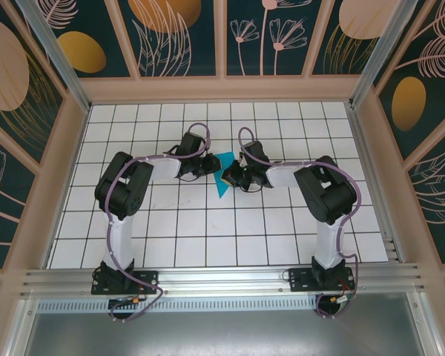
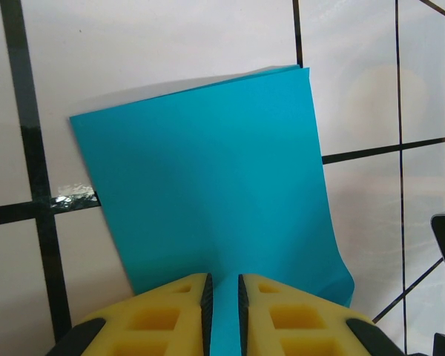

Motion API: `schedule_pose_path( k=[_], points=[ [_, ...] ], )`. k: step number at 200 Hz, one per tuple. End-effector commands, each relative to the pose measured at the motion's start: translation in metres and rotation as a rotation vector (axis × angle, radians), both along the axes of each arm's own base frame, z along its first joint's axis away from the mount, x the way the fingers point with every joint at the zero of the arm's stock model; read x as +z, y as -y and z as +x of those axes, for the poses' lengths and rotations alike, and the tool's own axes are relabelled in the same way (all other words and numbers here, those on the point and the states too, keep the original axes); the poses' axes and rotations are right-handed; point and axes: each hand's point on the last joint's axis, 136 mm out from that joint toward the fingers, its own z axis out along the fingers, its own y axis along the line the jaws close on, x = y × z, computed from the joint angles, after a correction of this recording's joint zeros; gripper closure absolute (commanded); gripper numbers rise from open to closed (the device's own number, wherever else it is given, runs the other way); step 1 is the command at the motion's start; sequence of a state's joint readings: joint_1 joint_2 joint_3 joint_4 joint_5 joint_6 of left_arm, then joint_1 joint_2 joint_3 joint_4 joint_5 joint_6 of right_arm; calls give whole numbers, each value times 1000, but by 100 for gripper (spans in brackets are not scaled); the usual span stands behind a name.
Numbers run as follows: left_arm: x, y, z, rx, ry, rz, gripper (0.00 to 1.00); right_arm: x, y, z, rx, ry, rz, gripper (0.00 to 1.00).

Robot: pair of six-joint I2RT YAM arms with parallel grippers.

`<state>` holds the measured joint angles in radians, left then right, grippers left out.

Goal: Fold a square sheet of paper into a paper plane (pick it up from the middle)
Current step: Third fold the triangle at the center of the table.

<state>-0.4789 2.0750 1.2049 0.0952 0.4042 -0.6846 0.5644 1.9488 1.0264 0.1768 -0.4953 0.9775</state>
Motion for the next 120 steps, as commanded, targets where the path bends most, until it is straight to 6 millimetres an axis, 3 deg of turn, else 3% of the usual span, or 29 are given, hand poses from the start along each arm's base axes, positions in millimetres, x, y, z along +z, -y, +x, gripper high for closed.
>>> schedule_pose_path(
  k=[1, 120],
  points=[
    [-20, -2, -5, -7, -43, 36, 79, -1, -1, 9, 3, 20, -7, 93],
    [-20, -1, -6, -13, -47, 31, 79, -7, -4, 7, 37, 19, -18, 93]
  ],
)
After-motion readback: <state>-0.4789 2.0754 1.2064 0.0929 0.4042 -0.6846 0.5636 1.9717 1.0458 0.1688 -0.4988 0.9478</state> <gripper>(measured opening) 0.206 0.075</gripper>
